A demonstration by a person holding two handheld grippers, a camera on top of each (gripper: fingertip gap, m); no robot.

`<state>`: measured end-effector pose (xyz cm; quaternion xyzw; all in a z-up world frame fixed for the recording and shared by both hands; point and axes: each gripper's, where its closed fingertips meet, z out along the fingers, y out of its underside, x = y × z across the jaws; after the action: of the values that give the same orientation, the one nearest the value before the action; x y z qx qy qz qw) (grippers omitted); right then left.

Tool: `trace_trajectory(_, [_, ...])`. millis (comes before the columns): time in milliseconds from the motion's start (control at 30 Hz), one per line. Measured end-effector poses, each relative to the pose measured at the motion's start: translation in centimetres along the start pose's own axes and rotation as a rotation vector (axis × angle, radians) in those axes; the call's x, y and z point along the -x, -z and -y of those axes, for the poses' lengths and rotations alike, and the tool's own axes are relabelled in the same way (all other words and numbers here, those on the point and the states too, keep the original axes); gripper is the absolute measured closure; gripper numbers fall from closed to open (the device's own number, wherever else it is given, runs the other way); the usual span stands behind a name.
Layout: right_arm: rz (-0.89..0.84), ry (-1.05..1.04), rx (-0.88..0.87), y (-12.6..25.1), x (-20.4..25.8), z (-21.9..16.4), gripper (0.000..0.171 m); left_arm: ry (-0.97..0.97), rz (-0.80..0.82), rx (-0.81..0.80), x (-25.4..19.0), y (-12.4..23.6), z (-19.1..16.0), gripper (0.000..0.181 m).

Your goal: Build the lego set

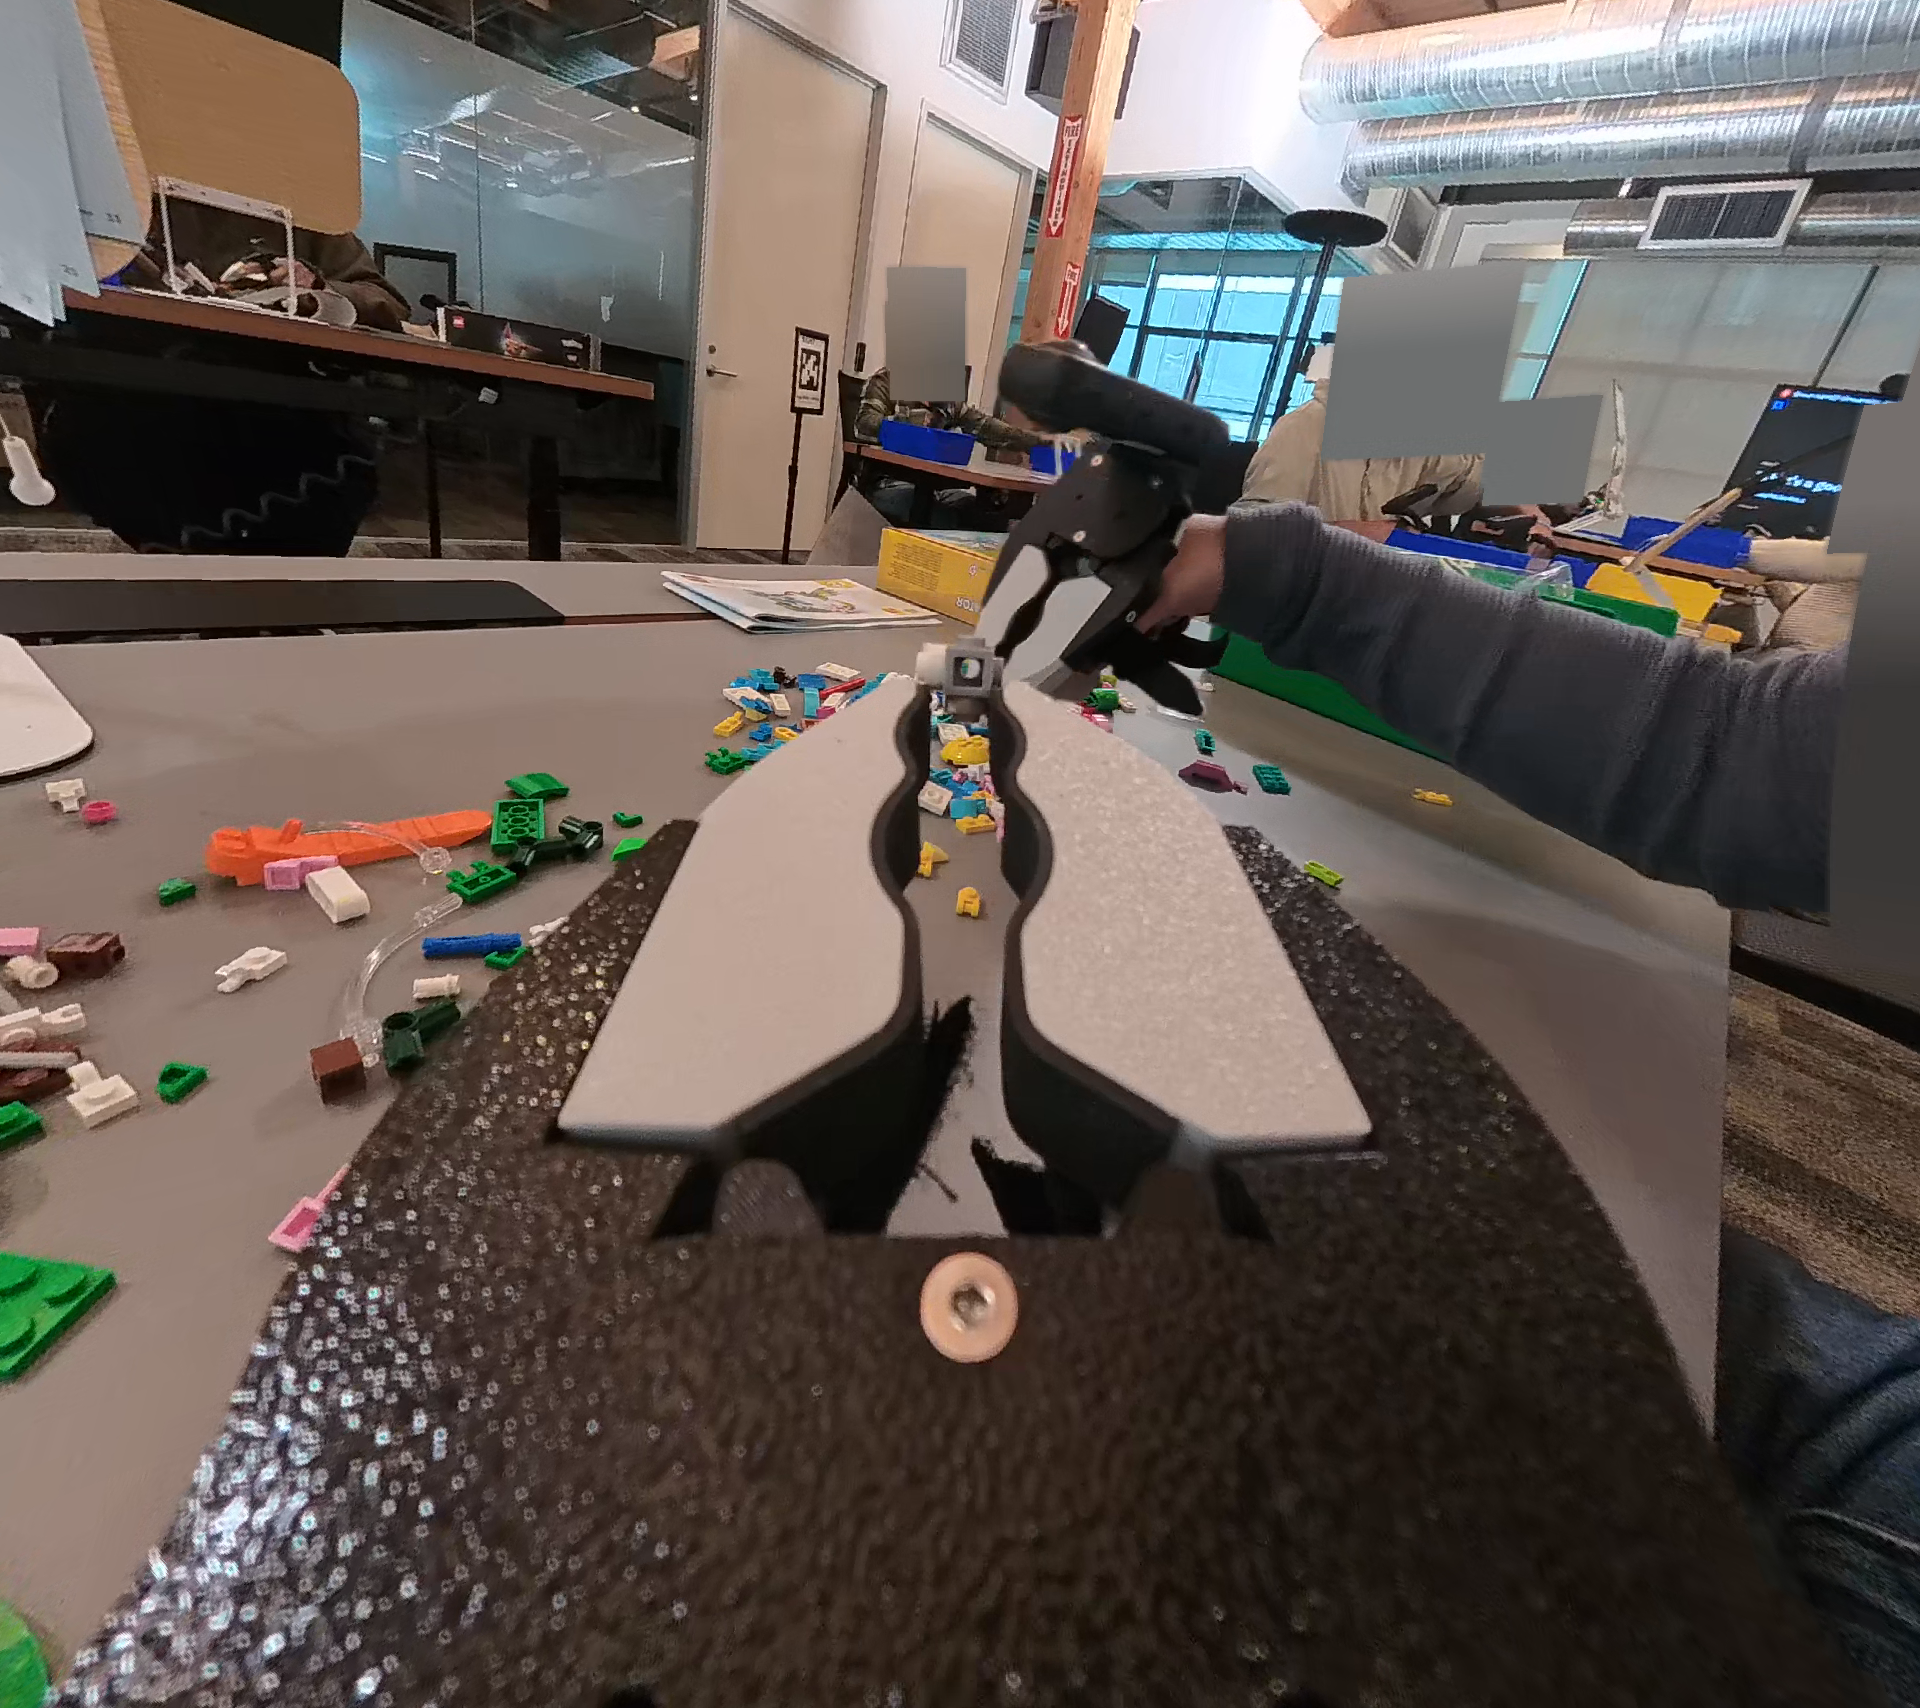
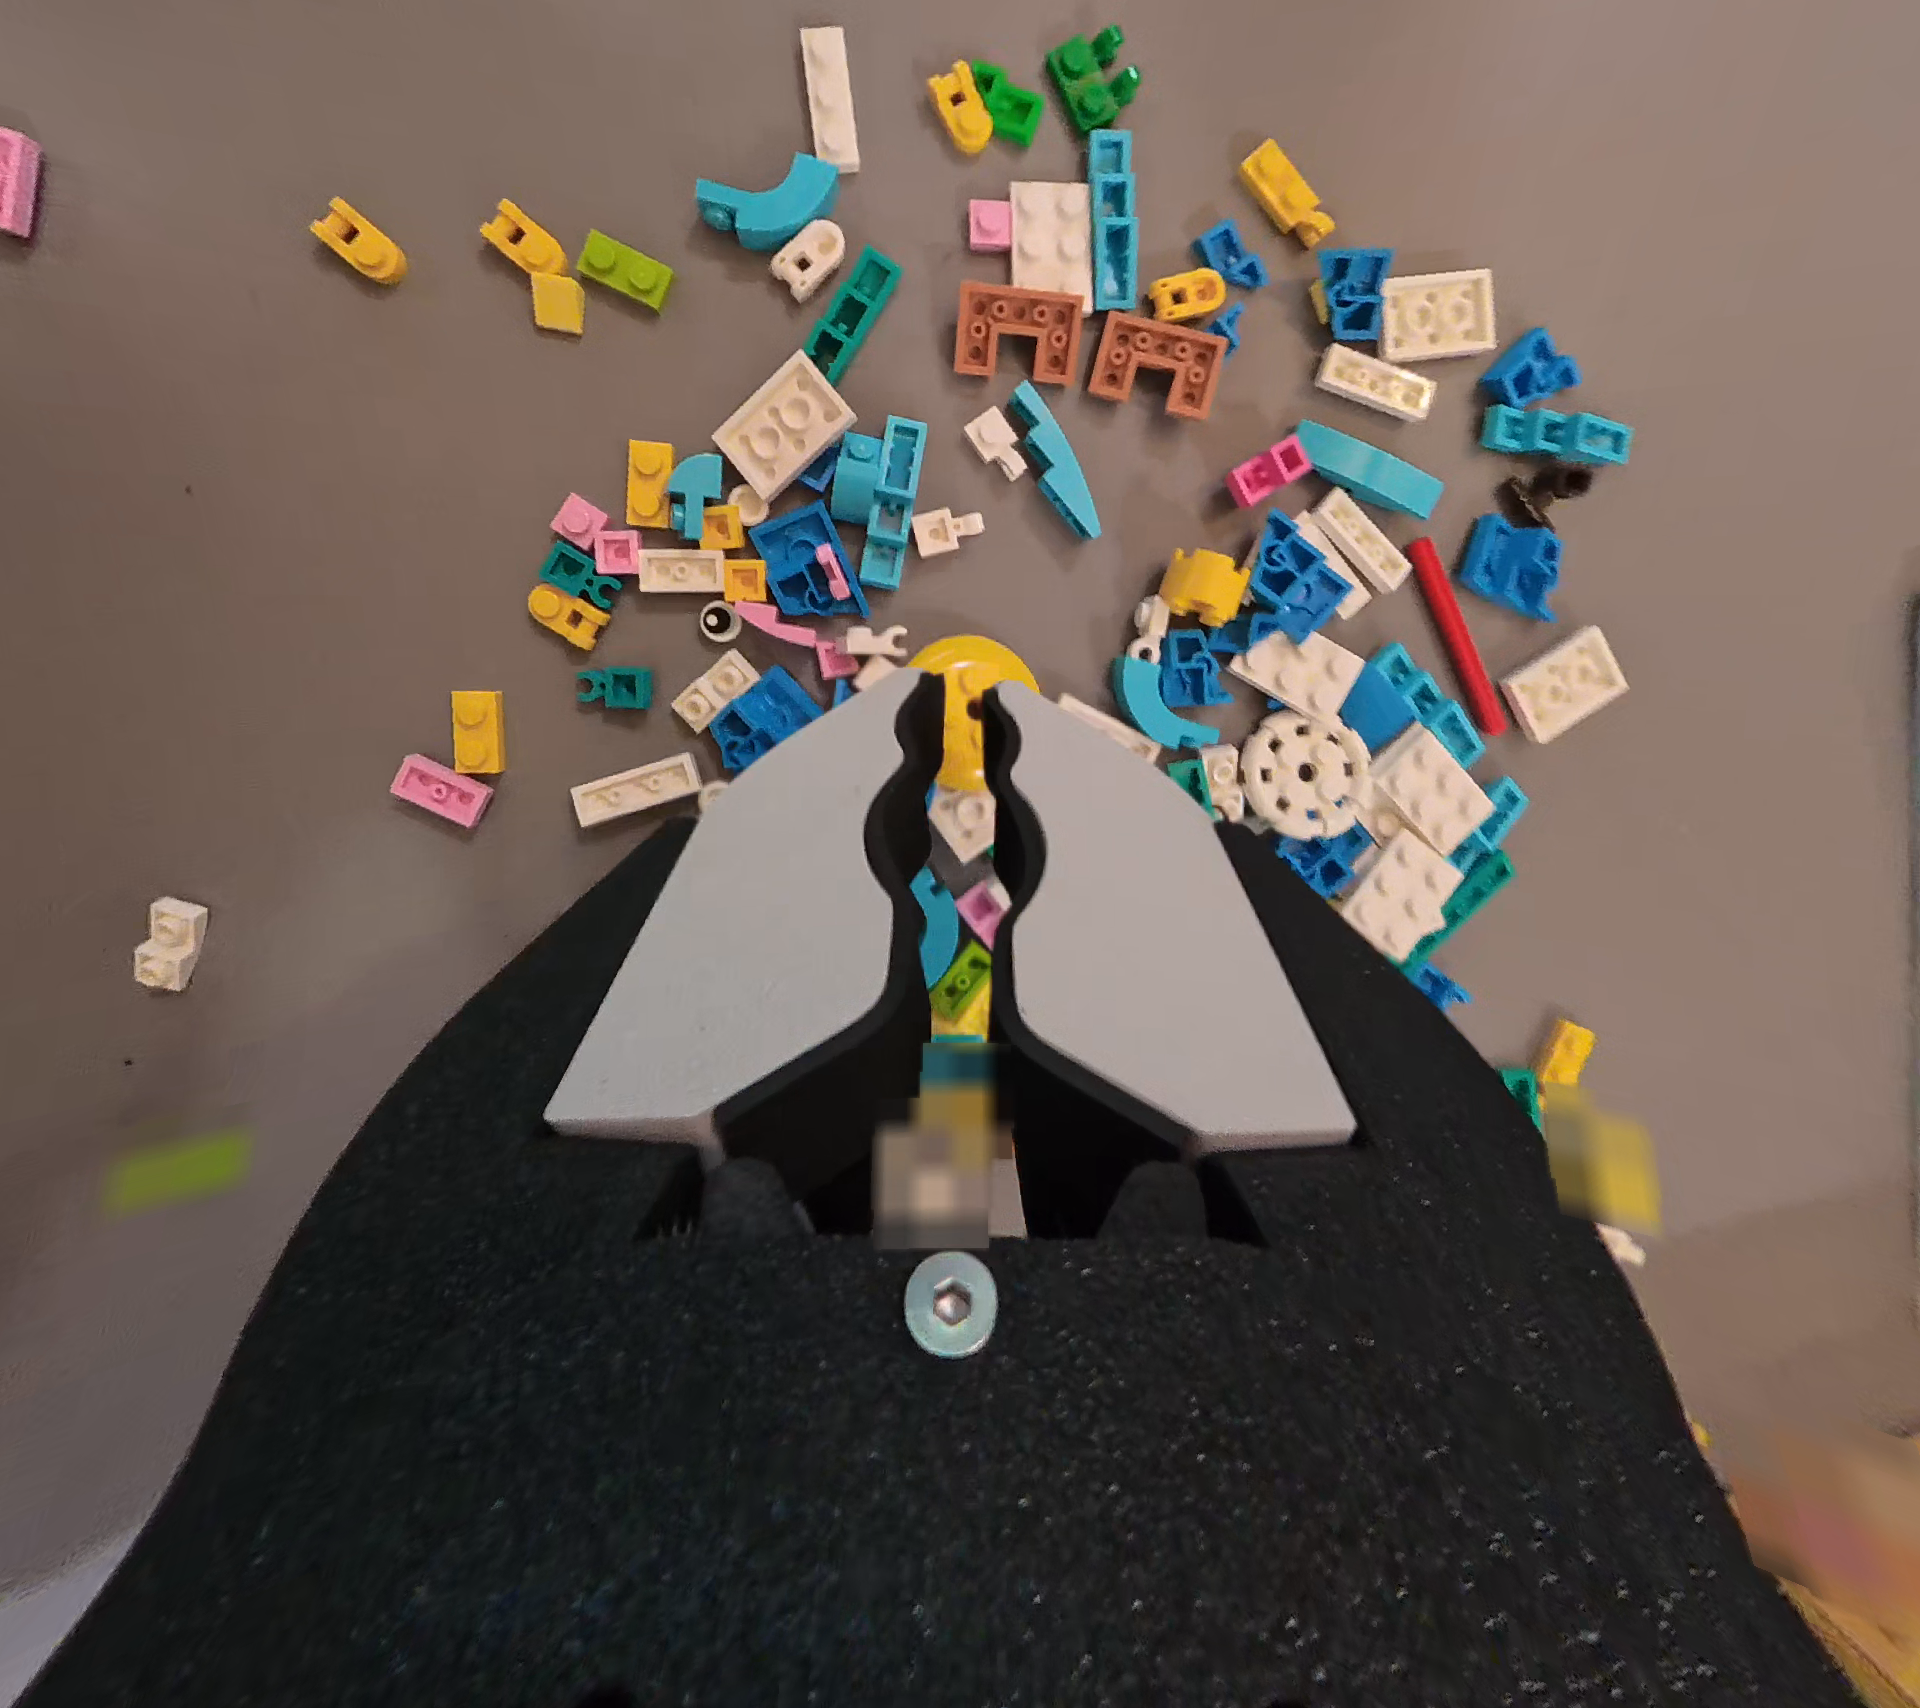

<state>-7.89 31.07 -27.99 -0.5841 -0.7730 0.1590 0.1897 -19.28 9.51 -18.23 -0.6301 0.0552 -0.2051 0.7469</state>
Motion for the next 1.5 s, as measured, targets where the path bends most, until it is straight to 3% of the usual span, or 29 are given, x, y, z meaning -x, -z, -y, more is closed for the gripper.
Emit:
trace_trajectory(333, [-0.147, -0.107, -0.084, 4.2, 0.1, -4.2, 0.165, 0.007, 0.0, -0.001, -0.1, 0.0, 0.0, 0.171])
trace_trajectory(700, [-0.173, -0.262, 0.017, 5.8, 1.1, -11.0, 0.164, 0.012, 0.003, 0.002, 0.0, 0.0, -0.1, 0.171])
trace_trajectory(933, [-0.113, -0.23, 0.012, 4.6, 2.3, -10.0, 0.165, 0.013, 0.004, 0.001, 0.0, 0.0, -0.1, 0.171])
trace_trajectory(1167, [0.066, -0.127, -0.014, 3.4, 6.0, -7.3, 0.171, 0.019, 0.001, -0.002, 0.1, 0.0, 0.0, 0.171])
trace_trajectory(1400, [0.056, -0.083, -0.005, 3.1, 6.3, -6.4, 0.168, 0.023, 0.0, -0.005, 0.1, 0.0, 0.0, 0.171])
trace_trajectory(1500, [-0.085, -0.082, -0.018, 3.5, 4.0, -6.6, 0.163, 0.023, 0.001, -0.005, 0.1, 0.0, 0.0, 0.171])
